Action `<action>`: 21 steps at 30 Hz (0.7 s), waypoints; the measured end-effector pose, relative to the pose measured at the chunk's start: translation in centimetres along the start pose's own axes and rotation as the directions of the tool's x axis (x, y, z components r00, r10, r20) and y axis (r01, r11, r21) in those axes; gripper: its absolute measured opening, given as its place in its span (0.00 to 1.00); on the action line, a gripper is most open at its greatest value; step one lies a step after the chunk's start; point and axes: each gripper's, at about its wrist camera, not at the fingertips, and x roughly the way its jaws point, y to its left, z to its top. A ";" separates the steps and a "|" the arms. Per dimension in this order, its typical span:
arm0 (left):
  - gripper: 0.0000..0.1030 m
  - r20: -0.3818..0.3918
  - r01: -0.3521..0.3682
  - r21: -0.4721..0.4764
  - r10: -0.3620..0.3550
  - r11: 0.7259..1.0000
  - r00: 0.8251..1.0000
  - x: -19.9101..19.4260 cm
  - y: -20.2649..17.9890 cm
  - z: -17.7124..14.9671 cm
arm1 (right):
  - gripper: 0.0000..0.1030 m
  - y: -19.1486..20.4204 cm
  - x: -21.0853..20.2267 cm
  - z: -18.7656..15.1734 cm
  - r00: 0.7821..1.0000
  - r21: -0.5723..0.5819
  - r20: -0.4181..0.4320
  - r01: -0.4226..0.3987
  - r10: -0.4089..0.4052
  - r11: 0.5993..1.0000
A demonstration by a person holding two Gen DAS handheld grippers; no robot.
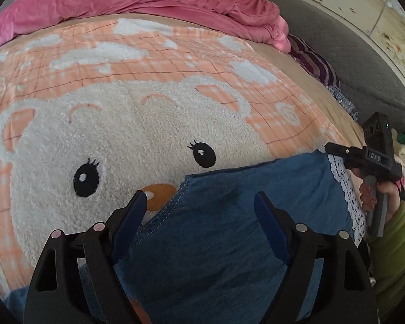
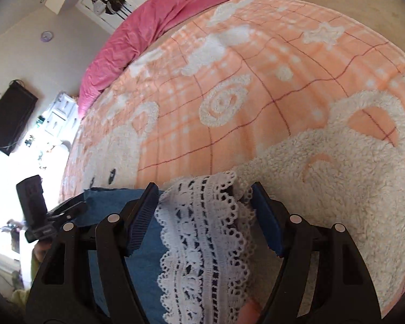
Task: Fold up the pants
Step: 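Lift and fold the lace hem over with the right tool while the left tool pins the denim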
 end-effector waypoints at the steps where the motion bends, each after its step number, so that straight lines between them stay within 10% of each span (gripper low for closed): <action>1: 0.78 -0.004 0.016 -0.001 -0.016 1.000 1.000 0.2 0.0 0.0 | 0.56 0.0 -0.1 -0.1 1.000 0.005 0.000 -0.014 0.014 1.000; 12: 0.71 -0.011 0.141 -0.063 -0.142 0.988 0.990 1.9 1.1 0.3 | 0.21 0.5 0.0 -1.2 0.999 -0.021 0.011 -0.048 0.048 0.999; 19: 0.15 0.007 0.071 -0.109 -0.070 0.992 0.998 1.5 1.4 -0.2 | 0.16 2.2 -2.1 -1.4 0.993 -0.099 0.095 -0.063 0.073 0.993; 21: 0.12 0.042 0.083 -0.115 -0.079 0.990 0.996 0.8 1.1 -0.1 | 0.15 2.8 -2.5 -0.9 0.991 -0.123 0.118 -0.043 0.057 0.991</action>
